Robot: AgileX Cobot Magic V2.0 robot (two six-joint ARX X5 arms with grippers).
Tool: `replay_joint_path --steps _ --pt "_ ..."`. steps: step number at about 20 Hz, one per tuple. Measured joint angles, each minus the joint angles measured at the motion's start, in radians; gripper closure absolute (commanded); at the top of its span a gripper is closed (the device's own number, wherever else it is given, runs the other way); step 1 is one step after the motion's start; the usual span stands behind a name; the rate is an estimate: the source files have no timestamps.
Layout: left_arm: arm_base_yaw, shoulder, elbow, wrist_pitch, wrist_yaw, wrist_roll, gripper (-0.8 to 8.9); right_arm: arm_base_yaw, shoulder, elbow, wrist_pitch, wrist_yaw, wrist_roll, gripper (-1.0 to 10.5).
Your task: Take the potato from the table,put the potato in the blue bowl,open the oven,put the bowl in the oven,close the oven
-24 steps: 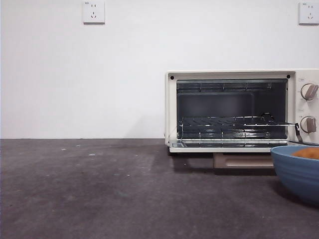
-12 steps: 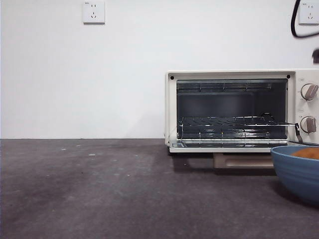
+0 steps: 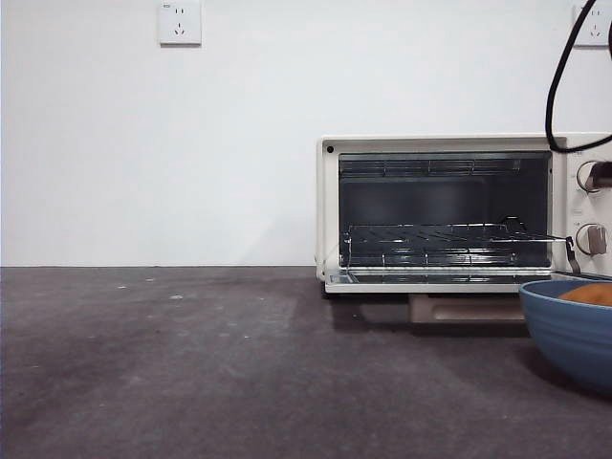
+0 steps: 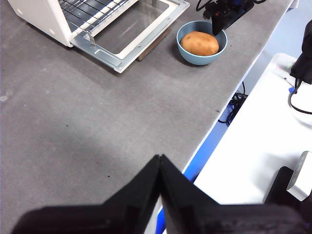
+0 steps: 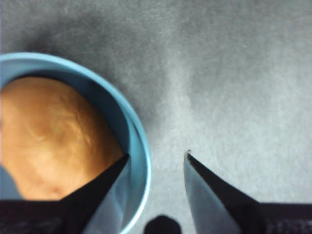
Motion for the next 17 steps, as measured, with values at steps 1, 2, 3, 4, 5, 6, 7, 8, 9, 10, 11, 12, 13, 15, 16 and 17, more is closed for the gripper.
replay_joint_path --steps 1,2,3,4,5,6,7,8,9,10,11,12,13,15,16,17 --pt "0.0 0.0 0.0 0.0 -0.001 0.0 8.19 0.0 0.013 0.0 0.006 0.0 -0.003 8.7" --pt "0.0 0.0 0.0 0.0 -0.002 0.0 8.19 0.0 0.021 0.0 0.009 0.001 -0.005 9.3" --pt "0.0 0.0 0.0 0.0 -0.003 0.0 8.19 0.0 0.027 0.0 0.011 0.001 -0.008 9.5" --pt "0.0 0.0 0.0 0.0 -0.003 0.0 8.19 0.0 0.028 0.0 0.013 0.001 -0.008 9.5" --pt "0.0 0.0 0.0 0.0 -0.003 0.0 8.19 0.0 0.028 0.0 0.014 -0.002 -0.007 9.5" --pt "0.0 0.0 0.0 0.0 -0.004 0.0 8.19 0.0 0.026 0.001 0.014 -0.007 -0.006 9.5" --pt "0.0 0.0 0.0 0.0 -0.017 0.0 8.19 -0.002 0.023 0.003 0.013 -0.017 -0.002 9.5" --pt "0.0 0.0 0.0 0.0 -0.033 0.0 8.19 -0.002 0.023 0.005 0.006 -0.021 0.003 9.5" --pt "0.0 0.0 0.0 0.0 -0.051 0.0 8.19 -0.002 0.023 0.01 -0.007 -0.023 0.016 9.5" --pt "0.0 0.0 0.0 0.0 -0.069 0.0 8.19 -0.002 0.023 0.021 -0.027 -0.026 0.03 9.5" --pt "0.0 0.0 0.0 0.0 -0.085 0.0 8.19 0.0 0.021 0.037 -0.062 -0.025 0.051 9.5" --pt "0.0 0.0 0.0 0.0 -0.109 0.0 8.19 0.0 0.021 0.065 -0.104 -0.031 0.07 9.5" --pt "0.0 0.001 0.0 0.0 -0.137 0.0 8.19 0.0 0.019 0.104 -0.132 -0.043 0.082 9.5" --pt "0.0 0.001 0.0 0.0 -0.198 0.0 8.19 0.0 0.015 0.199 -0.151 -0.076 0.098 9.5" --pt "0.0 0.001 0.0 0.0 -0.22 0.0 8.19 0.0 0.014 0.244 -0.151 -0.089 0.103 9.6" --pt "0.0 0.001 0.0 0.0 -0.232 0.0 8.19 0.0 0.014 0.284 -0.151 -0.097 0.111 9.6"
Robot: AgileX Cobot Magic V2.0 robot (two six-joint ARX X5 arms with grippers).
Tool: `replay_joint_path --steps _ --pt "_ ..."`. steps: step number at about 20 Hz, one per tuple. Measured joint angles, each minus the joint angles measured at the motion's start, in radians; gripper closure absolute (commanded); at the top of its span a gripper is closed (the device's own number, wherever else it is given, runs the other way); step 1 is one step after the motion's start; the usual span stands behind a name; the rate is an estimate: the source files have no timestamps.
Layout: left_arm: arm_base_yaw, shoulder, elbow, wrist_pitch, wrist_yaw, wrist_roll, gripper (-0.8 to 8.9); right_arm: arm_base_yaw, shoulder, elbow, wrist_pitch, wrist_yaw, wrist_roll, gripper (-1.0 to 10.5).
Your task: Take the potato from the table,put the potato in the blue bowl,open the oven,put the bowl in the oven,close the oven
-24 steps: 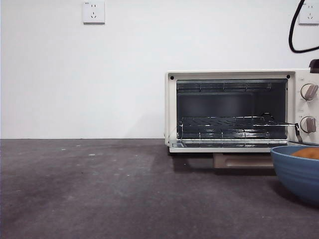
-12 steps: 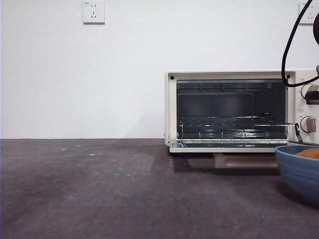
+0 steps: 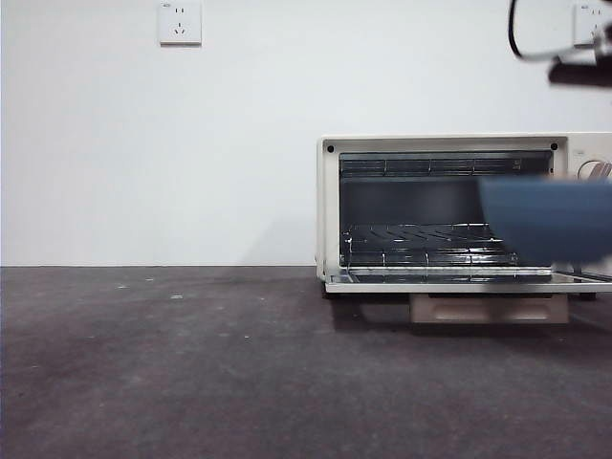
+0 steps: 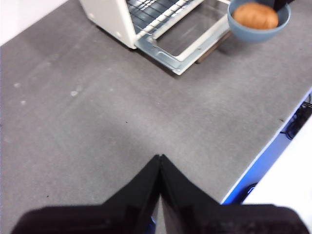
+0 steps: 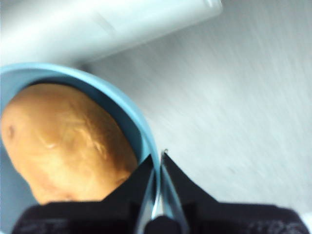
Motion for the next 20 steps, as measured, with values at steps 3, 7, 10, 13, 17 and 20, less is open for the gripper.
replay_joint_path --steps 3,7,10,13,17,20 --pt "0.0 0.0 0.0 0.0 -0.006 0.0 8.19 0.0 0.038 0.129 -0.027 -0.008 0.027 9.6" --pt "0.0 0.0 0.0 0.0 -0.006 0.0 8.18 0.0 0.17 0.289 -0.052 -0.012 0.045 9.5" --pt "0.0 0.001 0.0 0.0 -0.006 0.001 8.18 0.0 0.273 0.391 -0.06 -0.018 0.048 9.6" --pt "0.0 0.001 0.0 0.0 -0.006 0.005 8.18 0.0 0.373 0.462 -0.072 -0.02 0.062 9.5" --pt "0.0 0.001 0.0 0.0 -0.006 0.018 8.18 0.0 0.503 0.555 -0.069 -0.055 0.116 9.6" --pt "0.0 0.001 0.0 0.0 -0.006 0.02 8.18 0.0 0.537 0.614 -0.034 -0.044 0.191 9.6"
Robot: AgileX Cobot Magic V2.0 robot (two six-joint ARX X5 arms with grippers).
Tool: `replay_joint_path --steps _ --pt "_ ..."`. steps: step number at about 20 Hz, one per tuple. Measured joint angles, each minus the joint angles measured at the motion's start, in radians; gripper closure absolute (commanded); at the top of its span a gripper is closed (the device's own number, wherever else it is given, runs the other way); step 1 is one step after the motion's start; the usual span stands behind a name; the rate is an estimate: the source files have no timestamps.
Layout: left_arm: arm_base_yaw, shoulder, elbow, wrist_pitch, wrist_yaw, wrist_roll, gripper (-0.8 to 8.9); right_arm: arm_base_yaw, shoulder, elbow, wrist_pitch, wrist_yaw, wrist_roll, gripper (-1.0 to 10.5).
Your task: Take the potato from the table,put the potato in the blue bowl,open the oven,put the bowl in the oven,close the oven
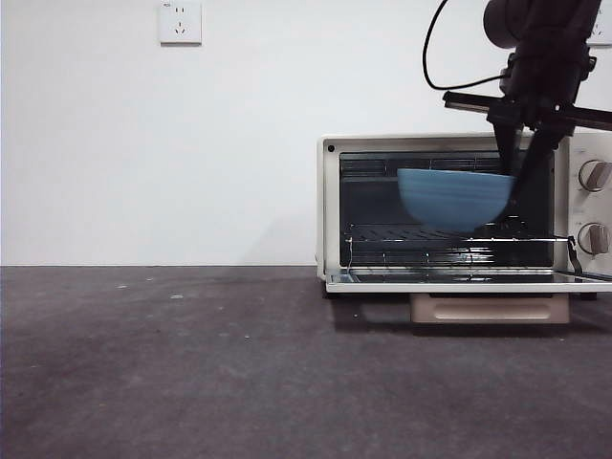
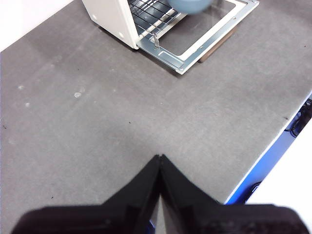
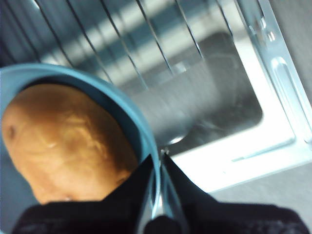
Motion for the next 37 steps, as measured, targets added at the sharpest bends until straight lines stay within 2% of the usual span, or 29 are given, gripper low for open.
replay_joint_path --steps 6,11,15,23,33,34,36,37 --pt "0.0 0.0 0.0 0.0 0.0 0.008 8.18 -0.017 0.003 0.03 0.032 0.03 0.195 9.6" --pt "0.0 0.0 0.0 0.0 0.0 0.016 8.19 -0.021 0.013 0.03 0.047 0.039 0.304 9.6" --pt "0.0 0.0 0.0 0.0 0.0 0.018 8.19 -0.025 0.016 0.03 0.031 0.089 0.358 9.6" --pt "0.0 0.0 0.0 0.0 0.0 0.018 8.18 -0.026 0.026 0.03 0.045 0.124 0.38 9.6" --pt "0.0 0.0 0.0 0.0 0.001 0.018 8.18 -0.033 0.063 0.034 0.076 0.123 0.38 9.4" --pt "0.0 0.0 0.0 0.0 0.001 0.018 8.18 -0.033 0.063 0.034 0.076 0.123 0.38 9.0" --pt "0.0 0.0 0.0 0.0 0.001 0.018 8.19 -0.033 0.063 0.034 0.077 0.123 0.38 7.1" --pt "0.0 0.0 0.0 0.0 0.001 0.018 8.18 -0.033 0.063 0.034 0.078 0.123 0.38 6.9"
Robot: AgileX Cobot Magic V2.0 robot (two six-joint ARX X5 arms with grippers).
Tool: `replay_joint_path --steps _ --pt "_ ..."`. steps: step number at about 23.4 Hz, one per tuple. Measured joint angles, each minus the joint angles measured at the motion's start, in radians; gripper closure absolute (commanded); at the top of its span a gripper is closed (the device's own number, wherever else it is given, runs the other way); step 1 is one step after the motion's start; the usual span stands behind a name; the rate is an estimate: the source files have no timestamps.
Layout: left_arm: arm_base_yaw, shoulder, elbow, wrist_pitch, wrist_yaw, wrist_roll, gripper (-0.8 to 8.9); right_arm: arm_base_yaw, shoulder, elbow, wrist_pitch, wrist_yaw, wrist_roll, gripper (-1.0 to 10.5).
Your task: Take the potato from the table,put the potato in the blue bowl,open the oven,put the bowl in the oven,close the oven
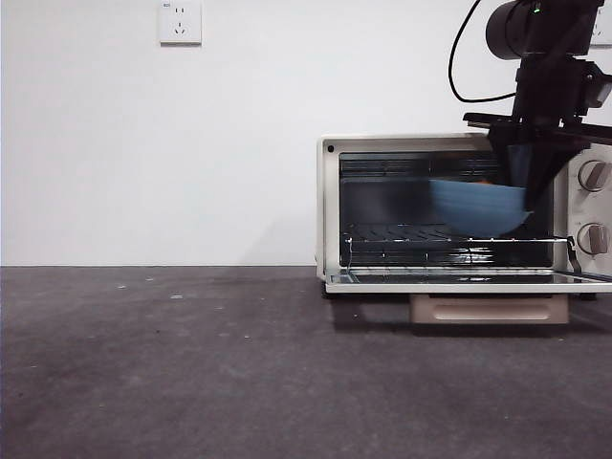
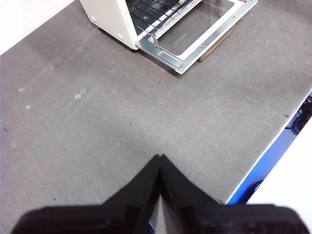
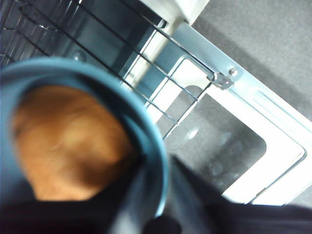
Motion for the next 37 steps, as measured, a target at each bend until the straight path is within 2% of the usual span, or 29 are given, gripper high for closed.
replay_joint_path --steps 7,11,13,17,21,25,29,32,37 --pt "0.0 0.0 0.0 0.0 0.0 0.0 8.18 0.0 0.0 0.07 0.007 -0.007 -0.045 6.9" --pt "0.0 0.0 0.0 0.0 0.0 0.0 8.19 0.0 0.0 0.151 -0.093 0.017 -0.081 7.0" --pt "0.0 0.0 0.0 0.0 0.0 0.0 8.19 0.0 0.002 0.211 -0.128 0.032 -0.138 7.0" --pt "0.0 0.0 0.0 0.0 0.0 0.0 8.19 0.008 0.002 0.344 -0.195 0.045 -0.298 7.0" --pt "0.0 0.009 0.0 0.0 0.0 0.0 8.19 0.032 -0.012 0.443 -0.254 0.071 -0.449 8.0" --pt "0.0 0.042 0.0 0.002 0.0 0.0 8.18 0.064 -0.053 0.548 -0.316 0.115 -0.575 8.0" --pt "0.0 0.093 0.0 0.089 0.0 0.0 8.19 0.097 -0.121 0.588 -0.317 0.151 -0.7 8.0" --pt "0.0 0.139 0.0 0.183 0.017 0.0 8.19 0.122 -0.172 0.588 -0.317 0.173 -0.778 8.0" --pt "0.005 0.244 0.0 0.275 0.102 0.001 8.2 0.153 -0.266 0.588 -0.317 0.185 -0.852 8.0"
